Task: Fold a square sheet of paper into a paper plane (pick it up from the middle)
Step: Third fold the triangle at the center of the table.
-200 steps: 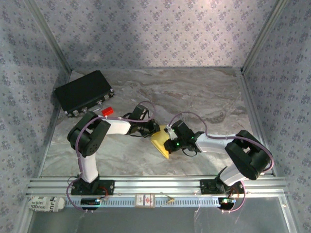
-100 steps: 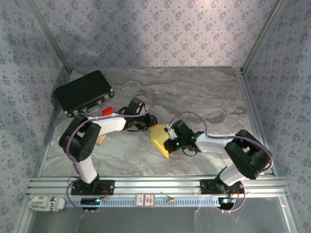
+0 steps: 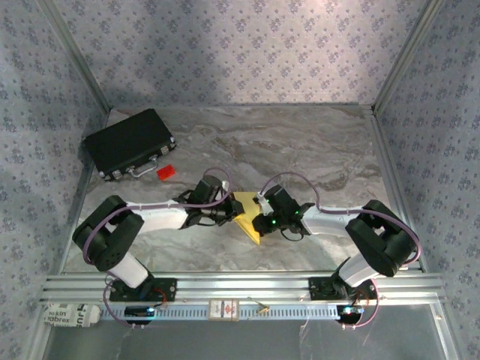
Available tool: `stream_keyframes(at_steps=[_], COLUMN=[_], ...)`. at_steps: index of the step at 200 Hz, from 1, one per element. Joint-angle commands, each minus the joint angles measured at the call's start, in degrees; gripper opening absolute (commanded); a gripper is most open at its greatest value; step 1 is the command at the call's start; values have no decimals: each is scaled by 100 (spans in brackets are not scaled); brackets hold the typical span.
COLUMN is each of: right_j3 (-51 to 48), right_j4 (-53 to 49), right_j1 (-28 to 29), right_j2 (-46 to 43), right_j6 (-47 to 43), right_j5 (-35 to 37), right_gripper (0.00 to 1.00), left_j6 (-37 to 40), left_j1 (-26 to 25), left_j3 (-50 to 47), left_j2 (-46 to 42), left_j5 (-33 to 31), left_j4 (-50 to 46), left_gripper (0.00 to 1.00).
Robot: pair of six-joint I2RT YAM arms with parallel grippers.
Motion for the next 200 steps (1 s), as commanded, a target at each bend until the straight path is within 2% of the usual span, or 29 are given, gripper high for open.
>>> stream_keyframes(at_steps=[1, 51, 130, 200], right_j3=[-21, -26, -37, -45], right_j4=[-224, -250, -249, -233], right_j1=[-53, -41, -30, -33], right_j2=[128, 87, 60, 60], right_j6=[95, 95, 100, 104], right_j5=[116, 141, 155, 151], right_gripper=[0, 0, 0, 0], left_j6=[-339, -453, -348, -62], left_j1=[-142, -338, -340, -347], left_j3=[-144, -410, -402, -537], left_j2=[-20, 236, 452, 613], left_j5=[-215, -336, -261, -400], left_j4=[560, 825, 967, 474], left_gripper=[0, 0, 0, 0])
